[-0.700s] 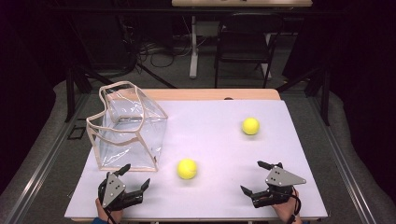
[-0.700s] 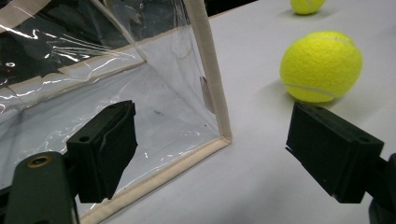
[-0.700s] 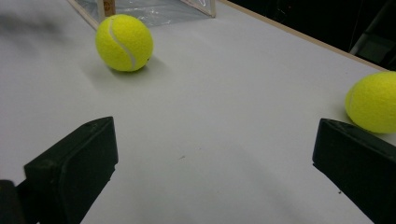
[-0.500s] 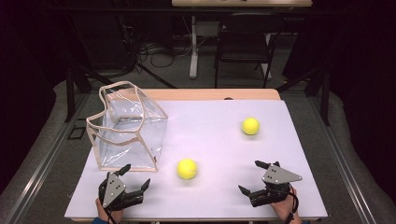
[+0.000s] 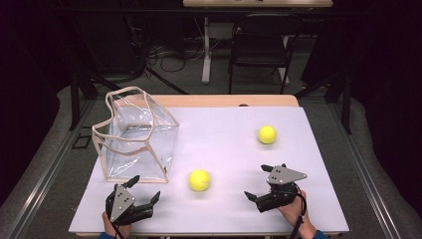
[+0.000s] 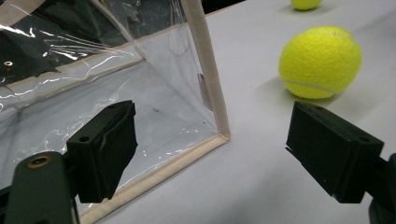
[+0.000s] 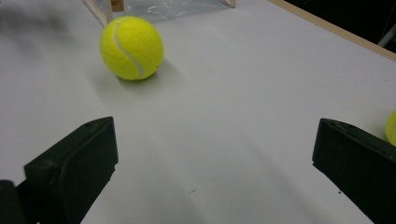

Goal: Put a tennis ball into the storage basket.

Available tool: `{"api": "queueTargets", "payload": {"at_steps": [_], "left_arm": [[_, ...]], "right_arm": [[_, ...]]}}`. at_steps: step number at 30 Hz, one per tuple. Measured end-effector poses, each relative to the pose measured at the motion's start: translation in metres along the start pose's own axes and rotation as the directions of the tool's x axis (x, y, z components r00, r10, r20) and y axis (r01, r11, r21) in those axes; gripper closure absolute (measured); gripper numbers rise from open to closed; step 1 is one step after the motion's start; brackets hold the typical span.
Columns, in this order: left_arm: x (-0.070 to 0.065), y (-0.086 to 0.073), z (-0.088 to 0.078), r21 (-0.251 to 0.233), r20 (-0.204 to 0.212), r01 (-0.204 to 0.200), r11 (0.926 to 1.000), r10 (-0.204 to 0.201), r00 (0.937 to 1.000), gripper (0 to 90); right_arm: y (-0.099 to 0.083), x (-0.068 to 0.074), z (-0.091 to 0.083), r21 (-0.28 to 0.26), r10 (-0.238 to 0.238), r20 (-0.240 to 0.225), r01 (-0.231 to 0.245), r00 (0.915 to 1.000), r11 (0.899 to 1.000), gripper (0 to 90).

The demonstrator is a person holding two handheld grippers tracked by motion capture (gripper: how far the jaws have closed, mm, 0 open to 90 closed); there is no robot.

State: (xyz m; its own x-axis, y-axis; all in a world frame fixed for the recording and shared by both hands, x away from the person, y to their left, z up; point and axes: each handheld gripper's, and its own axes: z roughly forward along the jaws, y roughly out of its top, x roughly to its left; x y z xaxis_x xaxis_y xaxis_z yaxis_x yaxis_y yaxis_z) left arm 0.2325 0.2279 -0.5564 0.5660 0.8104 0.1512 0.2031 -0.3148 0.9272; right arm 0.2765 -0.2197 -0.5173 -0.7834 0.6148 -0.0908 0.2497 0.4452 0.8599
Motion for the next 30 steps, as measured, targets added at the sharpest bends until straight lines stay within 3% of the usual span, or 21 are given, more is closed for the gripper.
{"api": "queueTargets", "payload": {"at_steps": [24,30], "left_arm": [[-0.001,0.0,-0.001,0.002,0.001,-0.004,1.0,0.004,1.0,16.2],[-0.001,0.0,-0.002,-0.002,0.006,-0.012,0.9999,0.012,0.9999,16.2]], "right_arm": [[0.024,0.004,0.034,0.094,-0.01,-0.076,0.017,0.9971,0.995,0.0],[0.029,0.008,0.045,0.124,-0.028,-0.103,0.041,0.9943,0.991,0.0]]}}
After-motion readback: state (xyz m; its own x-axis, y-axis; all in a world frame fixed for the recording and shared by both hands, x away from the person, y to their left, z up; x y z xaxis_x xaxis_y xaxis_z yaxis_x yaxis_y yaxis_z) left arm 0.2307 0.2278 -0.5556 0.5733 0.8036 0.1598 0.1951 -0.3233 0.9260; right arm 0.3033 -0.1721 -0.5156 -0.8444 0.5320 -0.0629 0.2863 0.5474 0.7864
